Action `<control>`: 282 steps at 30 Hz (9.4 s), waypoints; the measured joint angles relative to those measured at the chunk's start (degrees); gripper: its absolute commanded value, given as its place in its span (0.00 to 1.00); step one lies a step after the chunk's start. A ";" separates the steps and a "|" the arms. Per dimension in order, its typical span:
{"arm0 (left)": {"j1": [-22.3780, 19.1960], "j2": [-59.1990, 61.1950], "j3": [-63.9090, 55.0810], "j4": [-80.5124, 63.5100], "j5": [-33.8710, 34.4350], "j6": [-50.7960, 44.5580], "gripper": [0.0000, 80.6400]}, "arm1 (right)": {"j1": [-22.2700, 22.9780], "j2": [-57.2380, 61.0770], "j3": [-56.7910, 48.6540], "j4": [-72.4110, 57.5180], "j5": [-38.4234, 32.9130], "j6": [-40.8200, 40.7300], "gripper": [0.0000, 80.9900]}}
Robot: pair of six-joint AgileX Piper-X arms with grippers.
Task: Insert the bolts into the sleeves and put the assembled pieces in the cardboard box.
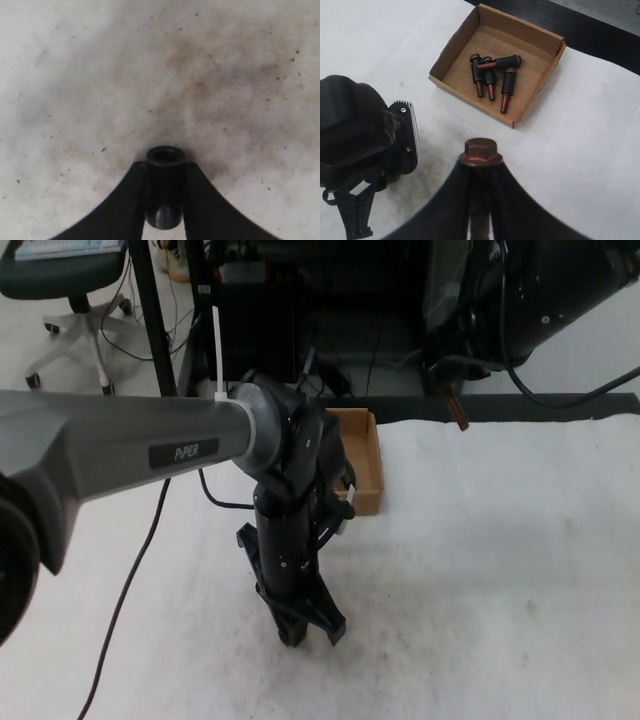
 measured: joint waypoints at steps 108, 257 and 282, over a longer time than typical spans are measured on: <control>13.53 -51.62 41.99 -99.82 45.26 -36.79 0.00 | 11.82 -6.69 0.76 -45.31 -35.77 9.53 0.01; 16.62 -6.34 -13.52 -29.45 29.33 -23.38 0.00 | 3.15 -10.10 0.73 -10.15 9.26 1.69 0.01; 10.52 23.78 -48.41 -2.28 10.34 -8.45 0.57 | -6.68 -15.49 0.73 2.15 6.27 1.54 0.01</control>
